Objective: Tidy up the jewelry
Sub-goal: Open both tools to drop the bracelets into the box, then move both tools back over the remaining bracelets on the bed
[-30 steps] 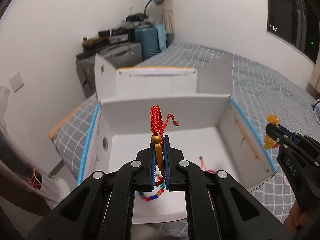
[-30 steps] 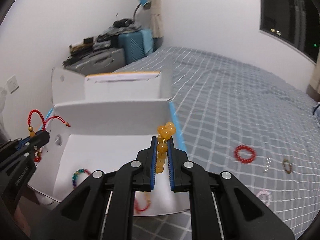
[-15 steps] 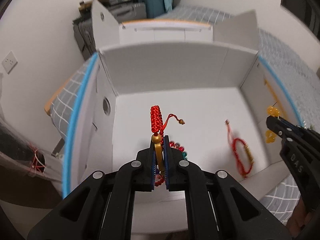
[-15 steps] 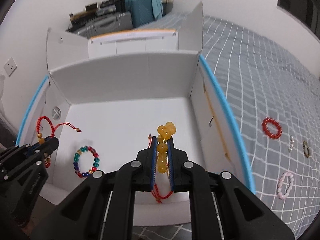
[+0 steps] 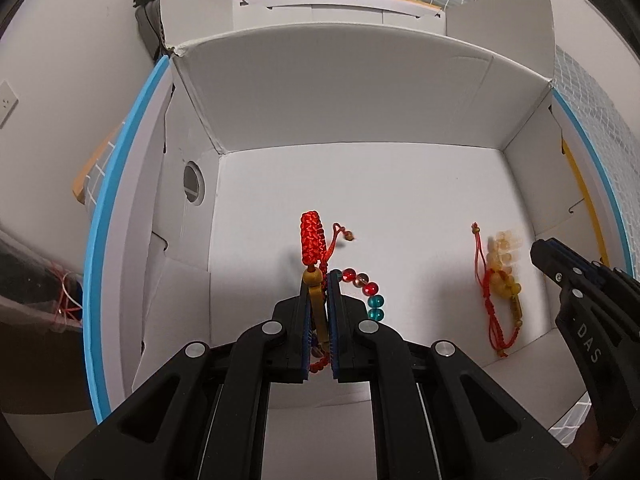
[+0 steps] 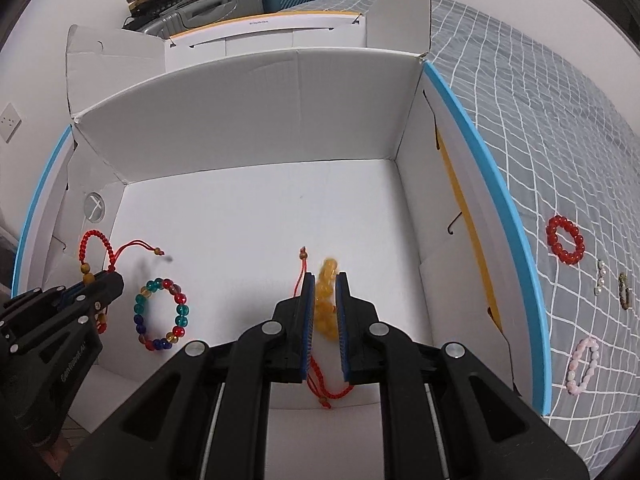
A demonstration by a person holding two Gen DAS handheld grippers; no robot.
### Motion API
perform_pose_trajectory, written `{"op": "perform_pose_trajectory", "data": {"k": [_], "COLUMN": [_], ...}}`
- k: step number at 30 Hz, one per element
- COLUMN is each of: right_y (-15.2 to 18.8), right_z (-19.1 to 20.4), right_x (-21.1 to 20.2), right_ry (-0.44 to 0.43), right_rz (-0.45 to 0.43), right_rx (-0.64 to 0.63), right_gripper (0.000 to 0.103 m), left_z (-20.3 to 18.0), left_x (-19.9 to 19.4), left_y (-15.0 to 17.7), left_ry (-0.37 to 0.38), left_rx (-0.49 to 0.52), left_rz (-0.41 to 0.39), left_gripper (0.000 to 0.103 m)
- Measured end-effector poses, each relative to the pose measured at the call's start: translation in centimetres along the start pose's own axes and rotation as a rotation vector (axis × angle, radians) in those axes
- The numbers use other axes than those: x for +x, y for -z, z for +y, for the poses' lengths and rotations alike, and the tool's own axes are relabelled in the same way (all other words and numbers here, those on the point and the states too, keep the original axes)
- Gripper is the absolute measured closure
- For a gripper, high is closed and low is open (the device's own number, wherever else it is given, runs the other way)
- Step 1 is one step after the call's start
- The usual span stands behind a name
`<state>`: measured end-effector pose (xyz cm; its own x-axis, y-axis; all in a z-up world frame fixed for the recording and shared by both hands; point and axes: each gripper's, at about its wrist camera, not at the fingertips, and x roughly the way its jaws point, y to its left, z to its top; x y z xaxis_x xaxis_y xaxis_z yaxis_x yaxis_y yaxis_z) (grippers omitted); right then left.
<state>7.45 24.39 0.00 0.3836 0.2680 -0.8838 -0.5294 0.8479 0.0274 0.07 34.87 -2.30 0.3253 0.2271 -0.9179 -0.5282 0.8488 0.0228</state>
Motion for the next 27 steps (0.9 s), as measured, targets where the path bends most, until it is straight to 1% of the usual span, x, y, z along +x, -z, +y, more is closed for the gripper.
{"op": "perform_pose_trajectory", "data": {"k": [1, 2, 4, 5, 7, 8, 9, 10, 11, 12, 13, 15, 16, 17, 19, 21, 24, 27], "right_y": [-0.1, -0.1, -0.1, -0.1, 0.0, 0.1, 0.1, 0.0, 0.0, -0.1, -0.1, -0.2, -0.2, -0.3, -0.2, -0.2, -0.1, -0.1], "right_z": [0.1, 0.1, 0.2, 0.2, 0.2, 0.2, 0.1, 0.1, 0.1, 0.0, 0.0, -0.3, -0.4, -0.5, -0.8, -1.4, -2.8, -4.5], "right_x": [0.1, 0.1, 0.0, 0.0, -0.3, -0.5, -0.8, -1.1, -1.3, -1.6, -2.1, -3.1, -3.7, -4.2, -5.4, -7.1, -9.5, -11.3], "right_ry": [0.0, 0.0, -0.001, -0.002, -0.007, -0.014, -0.017, -0.021, -0.022, -0.023, -0.03, -0.037, -0.036, -0.036, -0.037, -0.018, 0.008, 0.031], "right_rz": [0.002, 0.003, 0.003, 0.001, -0.004, -0.012, -0.017, -0.025, -0.03, -0.037, -0.046, -0.07, -0.085, -0.097, -0.129, -0.177, -0.241, -0.285], "right_rx": [0.0, -0.002, -0.006, -0.007, -0.006, -0.003, 0.0, 0.002, 0.002, 0.001, 0.002, 0.004, 0.003, 0.002, 0.0, -0.005, -0.007, -0.003], "right_gripper": [0.092, 0.092, 0.092, 0.09, 0.076, 0.072, 0.065, 0.061, 0.06, 0.056, 0.05, 0.044, 0.04, 0.038, 0.032, 0.027, 0.02, 0.014], "left_z": [0.0, 0.1, 0.1, 0.1, 0.4, 0.5, 0.5, 0.5, 0.5, 0.6, 0.6, 0.6, 0.5, 0.4, -0.1, -0.6, -1.8, -4.0], "left_x": [0.0, 0.0, 0.0, -0.1, -0.5, -0.7, -0.9, -1.2, -1.5, -1.9, -2.3, -3.1, -3.7, -4.1, -5.3, -6.2, -7.9, -9.5], "left_y": [0.0, 0.0, 0.0, 0.0, -0.2, -0.2, -0.2, -0.1, -0.1, -0.1, -0.1, -0.1, -0.2, -0.1, 0.0, -0.2, -0.1, 0.0], "left_ry": [-0.001, 0.002, 0.012, 0.006, -0.002, -0.003, -0.003, -0.009, -0.013, -0.014, -0.016, -0.032, -0.04, -0.051, -0.073, -0.069, -0.052, -0.037], "left_rx": [-0.001, -0.003, -0.008, -0.006, -0.014, -0.019, -0.022, -0.019, -0.018, -0.022, -0.024, -0.023, -0.021, -0.019, -0.014, -0.012, -0.002, 0.027], "left_rz": [0.003, 0.003, -0.001, -0.005, -0.025, -0.031, -0.039, -0.048, -0.055, -0.071, -0.083, -0.114, -0.126, -0.139, -0.175, -0.203, -0.243, -0.287], "left_gripper": [0.095, 0.092, 0.092, 0.09, 0.077, 0.068, 0.066, 0.064, 0.057, 0.048, 0.044, 0.031, 0.028, 0.021, 0.015, 0.01, 0.006, 0.006]}}
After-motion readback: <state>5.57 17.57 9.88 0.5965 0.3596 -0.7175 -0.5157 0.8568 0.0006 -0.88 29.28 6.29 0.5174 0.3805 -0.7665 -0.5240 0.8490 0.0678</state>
